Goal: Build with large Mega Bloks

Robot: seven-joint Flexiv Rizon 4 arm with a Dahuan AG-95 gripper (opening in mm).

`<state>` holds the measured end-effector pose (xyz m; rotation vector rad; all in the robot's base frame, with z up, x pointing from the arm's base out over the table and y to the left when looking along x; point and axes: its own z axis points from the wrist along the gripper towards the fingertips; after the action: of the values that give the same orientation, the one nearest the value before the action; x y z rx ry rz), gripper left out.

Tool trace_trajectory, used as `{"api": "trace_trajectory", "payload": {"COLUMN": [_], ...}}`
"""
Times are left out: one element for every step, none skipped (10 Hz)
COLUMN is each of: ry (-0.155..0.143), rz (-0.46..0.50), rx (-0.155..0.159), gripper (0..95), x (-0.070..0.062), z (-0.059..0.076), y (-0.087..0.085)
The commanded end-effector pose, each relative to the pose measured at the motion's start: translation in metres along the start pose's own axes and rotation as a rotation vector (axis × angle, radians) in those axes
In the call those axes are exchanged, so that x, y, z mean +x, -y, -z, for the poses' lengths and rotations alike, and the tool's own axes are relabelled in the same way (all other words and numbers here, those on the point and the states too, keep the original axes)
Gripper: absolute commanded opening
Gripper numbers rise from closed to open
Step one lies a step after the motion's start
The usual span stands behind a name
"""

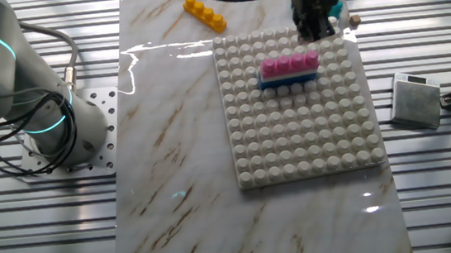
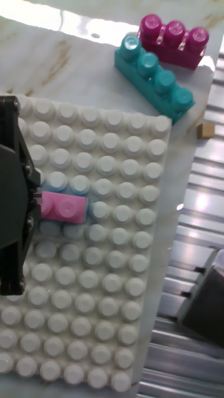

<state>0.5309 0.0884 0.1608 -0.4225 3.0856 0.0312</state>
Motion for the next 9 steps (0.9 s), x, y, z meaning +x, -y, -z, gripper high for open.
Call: {"api": "trace_trajectory", "payload": {"ry": [-0.009,-0.015,-0.039,-0.048,-0.065,-0.060,-0.061,-0.061,-0.057], "rz": [0.019,0.032,0.036,0.079,0.113,0.111,0.110,0.114,0.121], "rx": [0.002,0.006,0.008,0.003,-0.003,-0.007,-0.004,-0.002,-0.008], "gripper": [0.0,0.0,0.0,0.0,0.0,0.0,0.0,0.0,0.0], "x": [0.003,0.003,0.003,0.003,0.003,0.003,0.003,0.003,0.000], "z": [0.002,0.002,0.002,0.002,0.002,0.002,0.002,0.002,0.002], "y": [-0.001,-0.001,-0.001,-0.001,-0.001,-0.001,0.000,0.005,0.015]}}
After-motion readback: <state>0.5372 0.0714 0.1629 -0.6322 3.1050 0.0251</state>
